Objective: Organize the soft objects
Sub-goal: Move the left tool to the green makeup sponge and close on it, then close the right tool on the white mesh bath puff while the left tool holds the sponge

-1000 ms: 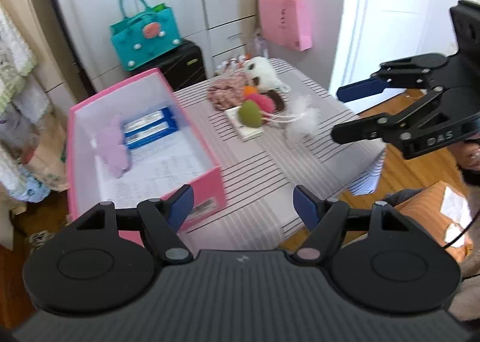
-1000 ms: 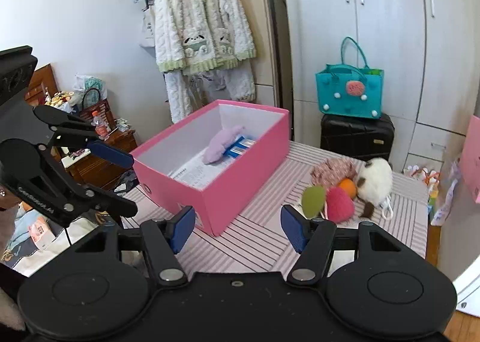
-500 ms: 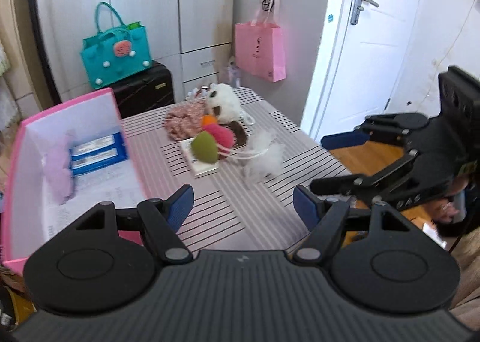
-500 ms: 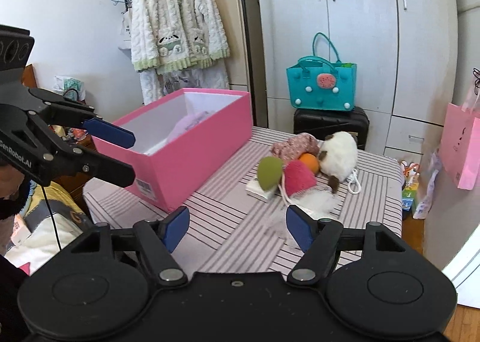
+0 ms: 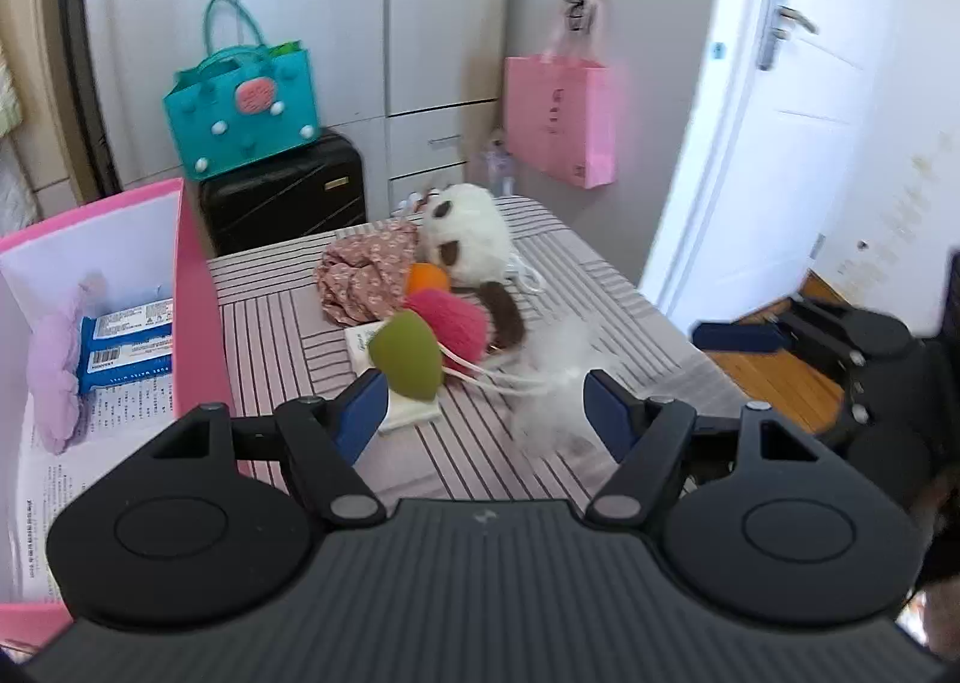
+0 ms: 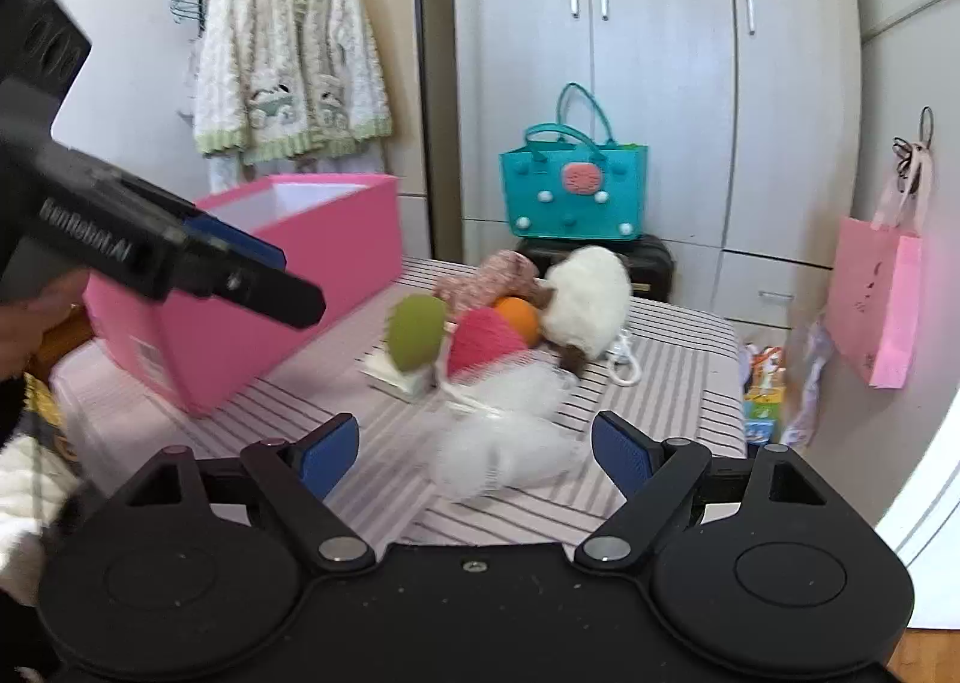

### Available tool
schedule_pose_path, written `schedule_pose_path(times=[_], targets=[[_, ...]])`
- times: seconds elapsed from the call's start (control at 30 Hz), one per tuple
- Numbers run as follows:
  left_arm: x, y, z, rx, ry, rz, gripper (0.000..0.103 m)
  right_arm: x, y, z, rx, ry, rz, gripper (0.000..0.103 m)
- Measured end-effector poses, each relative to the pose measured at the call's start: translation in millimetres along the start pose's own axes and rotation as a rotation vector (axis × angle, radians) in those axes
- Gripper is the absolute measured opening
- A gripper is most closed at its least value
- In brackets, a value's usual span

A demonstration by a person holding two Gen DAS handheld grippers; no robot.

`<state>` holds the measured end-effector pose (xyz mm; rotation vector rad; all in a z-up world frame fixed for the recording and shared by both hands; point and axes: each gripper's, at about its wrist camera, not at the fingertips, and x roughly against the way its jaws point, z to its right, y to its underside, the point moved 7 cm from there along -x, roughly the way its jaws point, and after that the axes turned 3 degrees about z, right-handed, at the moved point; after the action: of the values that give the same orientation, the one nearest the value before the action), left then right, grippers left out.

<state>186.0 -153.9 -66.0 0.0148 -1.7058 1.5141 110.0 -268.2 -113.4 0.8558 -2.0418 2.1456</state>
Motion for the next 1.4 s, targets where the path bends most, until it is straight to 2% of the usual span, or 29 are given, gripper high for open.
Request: schedule_pose_path(times=[0.13,0.3,0.43,0.7,0.9,0.97,1.13,1.27,1.3,1.37,1.4], targets=[[-23.4,-3.6,-5.6,-0.032,-0.103,0.013,0.07,-19.4,9.5,8.9,0.028,0.027,-0.009,0.088],[-52.5,-2.2,-16.3,0.054,-0.091,-0.062,0.063,-41.7,15.8,8.8,0.059,0.019,-0.029,0.089],[-64.3,-1.4,-18.8,0.08,-0.089,-0.073,0.061,-55.0,16.5,8.2,0.055,-0.006,-0.046,0.089],[-80.7,-0.2,-29.7,0.11,-0.154,-0.076,0.059,-78.3,14.1,14.9,-0.015,-0.014,-0.103,0.089],[-85.1,4.5,-38.7,0.196,-0.138,-0.075,0.052,-89.5,13.9,15.1,-0.079,-0.025,-0.129,0.089],[-89.5,6.6,-39.2,0.2,-0.13,-0.089,0.04,-93.4,13.6,13.4,-0.081,-0.02,-0.134,0.089],[-93.3,8.8,-43.0,0.245,-0.104,-0.094,0.037,-100.3,12.8,12.7,-0.083,-0.014,-0.138,0.091],[-93.3,9.7,-41.8,0.235,-0.101,-0.09,0.037,-102.7,11.4,9.6,-0.066,-0.011,-0.137,0.091],[-93.1,9.8,-41.9,0.237,-0.101,-0.089,0.036,-103.4,10.6,8.5,-0.06,-0.012,-0.135,0.09],[-92.3,9.9,-42.1,0.24,-0.1,-0.086,0.036,-103.6,9.4,6.7,-0.049,-0.007,-0.127,0.081],[-91.3,10.1,-42.1,0.24,-0.099,-0.086,0.036,-104.0,9.7,6.4,-0.046,-0.001,-0.131,0.07]])
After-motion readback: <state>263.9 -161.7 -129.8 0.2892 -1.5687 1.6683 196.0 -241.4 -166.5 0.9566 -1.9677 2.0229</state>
